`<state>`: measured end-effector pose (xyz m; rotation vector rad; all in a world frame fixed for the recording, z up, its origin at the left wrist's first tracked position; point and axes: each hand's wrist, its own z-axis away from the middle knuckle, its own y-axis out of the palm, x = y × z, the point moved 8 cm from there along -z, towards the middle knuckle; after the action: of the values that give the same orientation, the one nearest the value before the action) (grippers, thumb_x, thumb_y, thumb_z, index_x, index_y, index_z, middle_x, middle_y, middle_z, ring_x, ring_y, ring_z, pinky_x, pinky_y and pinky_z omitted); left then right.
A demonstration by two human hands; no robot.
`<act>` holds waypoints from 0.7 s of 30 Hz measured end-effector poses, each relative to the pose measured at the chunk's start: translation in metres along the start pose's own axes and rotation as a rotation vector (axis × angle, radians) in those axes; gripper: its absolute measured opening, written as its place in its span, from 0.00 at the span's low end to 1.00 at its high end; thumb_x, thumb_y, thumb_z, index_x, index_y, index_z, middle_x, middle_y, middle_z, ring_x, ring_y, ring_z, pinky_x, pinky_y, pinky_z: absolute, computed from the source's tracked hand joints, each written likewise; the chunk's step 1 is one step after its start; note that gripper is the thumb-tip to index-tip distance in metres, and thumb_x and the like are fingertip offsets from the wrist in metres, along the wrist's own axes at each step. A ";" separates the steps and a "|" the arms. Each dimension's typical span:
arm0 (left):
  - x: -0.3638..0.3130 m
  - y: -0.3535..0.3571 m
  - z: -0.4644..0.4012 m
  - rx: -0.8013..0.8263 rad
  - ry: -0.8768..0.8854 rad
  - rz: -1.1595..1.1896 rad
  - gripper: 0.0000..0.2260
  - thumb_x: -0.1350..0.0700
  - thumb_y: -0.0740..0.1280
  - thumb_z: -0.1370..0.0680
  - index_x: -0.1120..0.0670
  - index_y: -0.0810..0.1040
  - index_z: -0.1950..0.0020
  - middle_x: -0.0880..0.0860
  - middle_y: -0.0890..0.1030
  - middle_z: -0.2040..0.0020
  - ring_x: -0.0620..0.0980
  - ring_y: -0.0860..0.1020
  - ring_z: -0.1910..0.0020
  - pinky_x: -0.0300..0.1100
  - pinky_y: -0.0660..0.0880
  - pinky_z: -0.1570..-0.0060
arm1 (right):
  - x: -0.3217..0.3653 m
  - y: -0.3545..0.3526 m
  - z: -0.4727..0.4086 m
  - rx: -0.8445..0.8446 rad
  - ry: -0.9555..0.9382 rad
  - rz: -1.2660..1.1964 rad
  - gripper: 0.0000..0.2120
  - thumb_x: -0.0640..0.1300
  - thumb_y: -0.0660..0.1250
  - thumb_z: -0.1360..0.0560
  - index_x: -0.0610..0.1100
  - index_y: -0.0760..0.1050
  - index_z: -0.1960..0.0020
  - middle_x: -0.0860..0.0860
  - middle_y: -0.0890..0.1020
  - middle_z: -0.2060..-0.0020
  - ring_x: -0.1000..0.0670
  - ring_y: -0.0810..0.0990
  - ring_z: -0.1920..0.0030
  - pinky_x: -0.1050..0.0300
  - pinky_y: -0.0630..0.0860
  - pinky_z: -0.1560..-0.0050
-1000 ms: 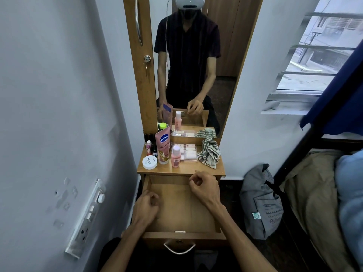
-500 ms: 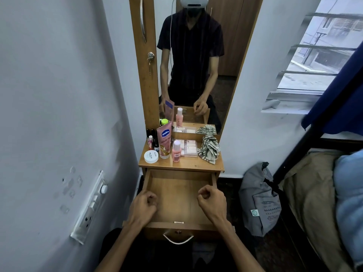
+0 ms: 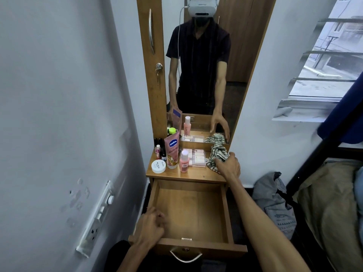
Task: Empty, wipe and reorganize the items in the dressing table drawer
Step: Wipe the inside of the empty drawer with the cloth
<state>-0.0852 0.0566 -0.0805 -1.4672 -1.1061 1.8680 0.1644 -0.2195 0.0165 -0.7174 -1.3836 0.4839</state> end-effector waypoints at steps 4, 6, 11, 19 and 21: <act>0.003 0.002 -0.003 0.008 0.009 -0.029 0.14 0.61 0.65 0.34 0.42 0.79 0.58 0.39 0.77 0.51 0.43 0.78 0.54 0.30 0.67 0.59 | 0.000 0.018 -0.014 0.065 0.025 0.036 0.32 0.55 0.73 0.26 0.39 0.67 0.29 0.37 0.78 0.37 0.35 0.77 0.37 0.43 0.75 0.39; 0.002 0.001 -0.003 0.016 0.009 -0.032 0.14 0.61 0.65 0.35 0.44 0.81 0.57 0.39 0.77 0.51 0.43 0.78 0.54 0.30 0.66 0.59 | 0.000 0.015 -0.012 0.057 0.033 -0.016 0.27 0.50 0.72 0.26 0.41 0.71 0.31 0.39 0.81 0.39 0.36 0.78 0.39 0.46 0.76 0.41; 0.003 0.002 -0.005 0.037 0.019 -0.047 0.15 0.61 0.66 0.36 0.40 0.77 0.59 0.37 0.76 0.51 0.42 0.77 0.54 0.31 0.67 0.59 | -0.008 -0.011 0.003 -0.051 0.075 -0.302 0.16 0.48 0.72 0.27 0.45 0.81 0.40 0.44 0.85 0.46 0.40 0.81 0.44 0.52 0.74 0.46; -0.008 -0.004 -0.005 0.007 0.056 -0.047 0.10 0.59 0.65 0.29 0.45 0.82 0.56 0.45 0.80 0.47 0.49 0.81 0.51 0.38 0.73 0.52 | -0.018 -0.039 0.068 -0.002 0.175 -0.987 0.04 0.36 0.71 0.31 0.40 0.82 0.56 0.47 0.85 0.62 0.48 0.82 0.61 0.57 0.77 0.66; -0.009 -0.004 -0.005 0.006 0.049 -0.050 0.09 0.57 0.65 0.27 0.48 0.83 0.53 0.46 0.80 0.46 0.49 0.80 0.51 0.38 0.73 0.53 | -0.026 -0.034 0.089 0.075 0.195 -1.051 0.10 0.38 0.70 0.33 0.39 0.84 0.53 0.45 0.86 0.59 0.47 0.83 0.60 0.56 0.77 0.63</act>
<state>-0.0786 0.0526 -0.0730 -1.4611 -1.1028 1.7909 0.0699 -0.2459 0.0246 0.0831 -1.3472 -0.3587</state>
